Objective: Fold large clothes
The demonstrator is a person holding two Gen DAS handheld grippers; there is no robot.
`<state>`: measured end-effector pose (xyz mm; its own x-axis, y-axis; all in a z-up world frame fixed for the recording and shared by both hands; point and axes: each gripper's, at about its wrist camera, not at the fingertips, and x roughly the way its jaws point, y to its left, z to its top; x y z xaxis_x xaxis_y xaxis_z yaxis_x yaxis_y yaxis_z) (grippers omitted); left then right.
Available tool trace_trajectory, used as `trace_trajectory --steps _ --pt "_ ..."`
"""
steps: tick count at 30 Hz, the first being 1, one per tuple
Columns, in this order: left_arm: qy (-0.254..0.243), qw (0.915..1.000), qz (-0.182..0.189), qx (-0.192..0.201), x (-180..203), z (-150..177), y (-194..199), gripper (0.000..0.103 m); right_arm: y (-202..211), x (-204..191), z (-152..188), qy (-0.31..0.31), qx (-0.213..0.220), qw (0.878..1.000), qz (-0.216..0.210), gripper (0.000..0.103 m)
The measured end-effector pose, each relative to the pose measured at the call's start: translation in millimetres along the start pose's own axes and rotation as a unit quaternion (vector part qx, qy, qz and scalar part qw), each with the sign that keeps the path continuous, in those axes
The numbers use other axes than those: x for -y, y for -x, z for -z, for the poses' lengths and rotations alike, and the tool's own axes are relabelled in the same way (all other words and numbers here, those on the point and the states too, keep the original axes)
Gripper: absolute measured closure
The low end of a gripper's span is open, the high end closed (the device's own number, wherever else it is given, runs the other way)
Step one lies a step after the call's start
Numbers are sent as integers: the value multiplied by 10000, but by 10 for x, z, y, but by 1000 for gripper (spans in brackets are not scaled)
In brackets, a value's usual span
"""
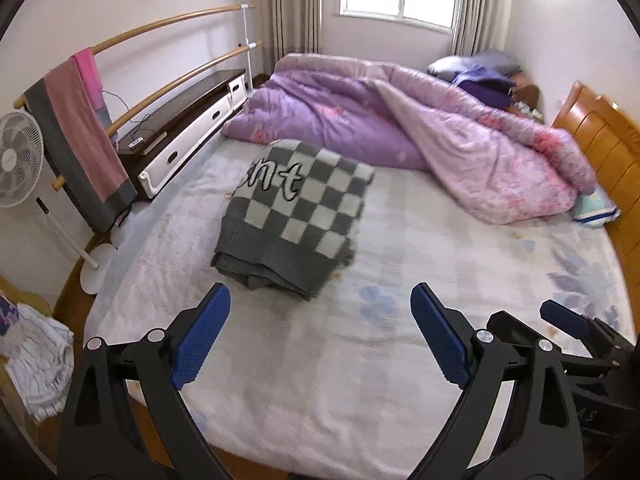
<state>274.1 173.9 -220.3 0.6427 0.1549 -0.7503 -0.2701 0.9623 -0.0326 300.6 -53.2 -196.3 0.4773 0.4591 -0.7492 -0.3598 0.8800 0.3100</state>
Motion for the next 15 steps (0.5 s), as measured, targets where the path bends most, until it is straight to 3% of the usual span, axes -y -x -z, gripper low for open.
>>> trace_trajectory --steps 7,15 --pt "-278 9983 -126 495 502 174 1079 10 1178 55 216 246 518 9983 128 8" --pt "-477 9961 54 743 820 220 1886 9 2141 0 365 354 852 9954 267 8"
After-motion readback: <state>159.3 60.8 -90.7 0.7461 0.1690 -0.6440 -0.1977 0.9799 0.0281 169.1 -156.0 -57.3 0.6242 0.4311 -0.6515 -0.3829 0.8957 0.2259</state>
